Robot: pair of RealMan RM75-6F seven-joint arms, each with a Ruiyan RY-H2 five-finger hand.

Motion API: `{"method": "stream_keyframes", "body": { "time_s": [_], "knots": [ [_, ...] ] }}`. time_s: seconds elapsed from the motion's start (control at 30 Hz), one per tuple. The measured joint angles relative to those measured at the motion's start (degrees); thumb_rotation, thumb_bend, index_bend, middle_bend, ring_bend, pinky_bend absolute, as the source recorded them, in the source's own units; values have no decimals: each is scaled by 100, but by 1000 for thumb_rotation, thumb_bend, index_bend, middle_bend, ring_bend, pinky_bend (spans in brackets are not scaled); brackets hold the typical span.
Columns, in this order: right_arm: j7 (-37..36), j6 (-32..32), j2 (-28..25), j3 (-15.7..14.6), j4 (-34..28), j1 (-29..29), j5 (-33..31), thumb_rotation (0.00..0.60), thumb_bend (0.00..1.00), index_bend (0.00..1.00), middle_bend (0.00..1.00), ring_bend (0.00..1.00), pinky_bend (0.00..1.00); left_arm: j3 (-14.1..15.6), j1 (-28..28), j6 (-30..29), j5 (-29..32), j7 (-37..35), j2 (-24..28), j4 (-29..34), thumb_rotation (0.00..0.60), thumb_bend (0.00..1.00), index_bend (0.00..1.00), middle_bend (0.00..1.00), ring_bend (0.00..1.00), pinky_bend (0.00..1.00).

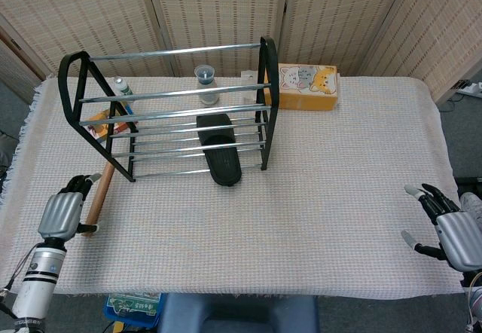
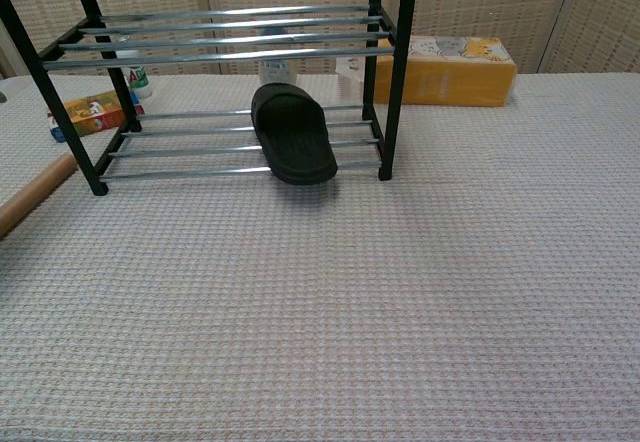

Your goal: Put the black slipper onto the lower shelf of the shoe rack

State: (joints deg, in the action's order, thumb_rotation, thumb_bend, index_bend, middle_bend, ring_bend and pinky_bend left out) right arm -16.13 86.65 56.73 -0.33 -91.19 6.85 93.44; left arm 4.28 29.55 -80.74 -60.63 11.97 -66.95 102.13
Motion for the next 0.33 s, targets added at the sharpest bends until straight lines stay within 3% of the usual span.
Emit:
{"method": "stream_keyframes", "body": {
  "time_s": [0.33],
  "knots": [
    [405, 29, 241, 67, 109, -43, -69, 600, 271, 100, 198, 142, 245, -24, -971, -686, -777, -743, -93, -1051, 600, 135, 196, 180, 129, 327]
  ]
}}
